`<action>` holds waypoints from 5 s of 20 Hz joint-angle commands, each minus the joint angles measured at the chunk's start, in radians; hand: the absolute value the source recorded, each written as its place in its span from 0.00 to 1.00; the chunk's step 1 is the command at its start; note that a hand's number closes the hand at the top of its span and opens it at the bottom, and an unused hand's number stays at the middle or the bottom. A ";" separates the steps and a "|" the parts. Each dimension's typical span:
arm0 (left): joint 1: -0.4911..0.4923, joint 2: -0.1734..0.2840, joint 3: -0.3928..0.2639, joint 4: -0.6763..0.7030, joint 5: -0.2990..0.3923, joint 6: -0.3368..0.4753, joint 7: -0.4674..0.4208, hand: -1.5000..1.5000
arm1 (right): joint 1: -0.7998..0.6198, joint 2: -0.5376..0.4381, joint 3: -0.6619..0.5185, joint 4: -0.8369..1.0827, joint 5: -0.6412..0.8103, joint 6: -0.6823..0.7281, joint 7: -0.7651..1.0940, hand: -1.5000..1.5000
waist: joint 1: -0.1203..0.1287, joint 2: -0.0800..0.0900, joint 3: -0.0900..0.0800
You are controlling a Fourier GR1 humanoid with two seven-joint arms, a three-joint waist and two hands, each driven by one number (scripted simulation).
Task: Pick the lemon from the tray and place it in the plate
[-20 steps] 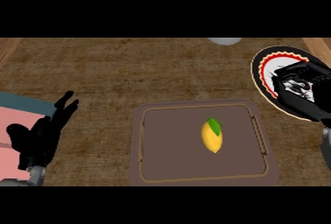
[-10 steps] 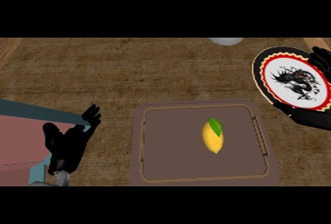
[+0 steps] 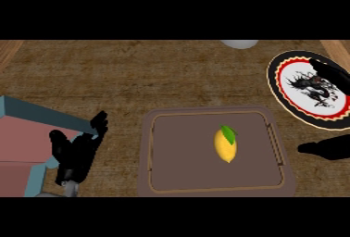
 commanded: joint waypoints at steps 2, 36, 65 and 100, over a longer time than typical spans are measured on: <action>0.046 -0.030 -0.028 0.043 -0.016 -0.017 -0.025 0.50 | -0.078 -0.023 0.111 -0.113 0.071 0.052 0.259 0.00 | 0.015 0.007 -0.007; 0.007 -0.095 0.074 0.086 -0.098 -0.107 -0.006 0.50 | -0.097 0.414 0.391 0.046 0.628 0.125 0.519 0.00 | 0.007 0.008 -0.005; 0.066 -0.141 0.133 0.013 -0.158 -0.136 0.037 0.50 | 0.159 0.402 0.454 -0.076 0.890 0.048 0.186 1.00 | -0.015 0.001 -0.004; 0.022 -0.183 0.124 0.042 -0.216 -0.144 0.032 0.50 | -0.018 0.261 -0.398 0.488 0.158 -0.289 -0.493 1.00 | 0.032 0.016 -0.002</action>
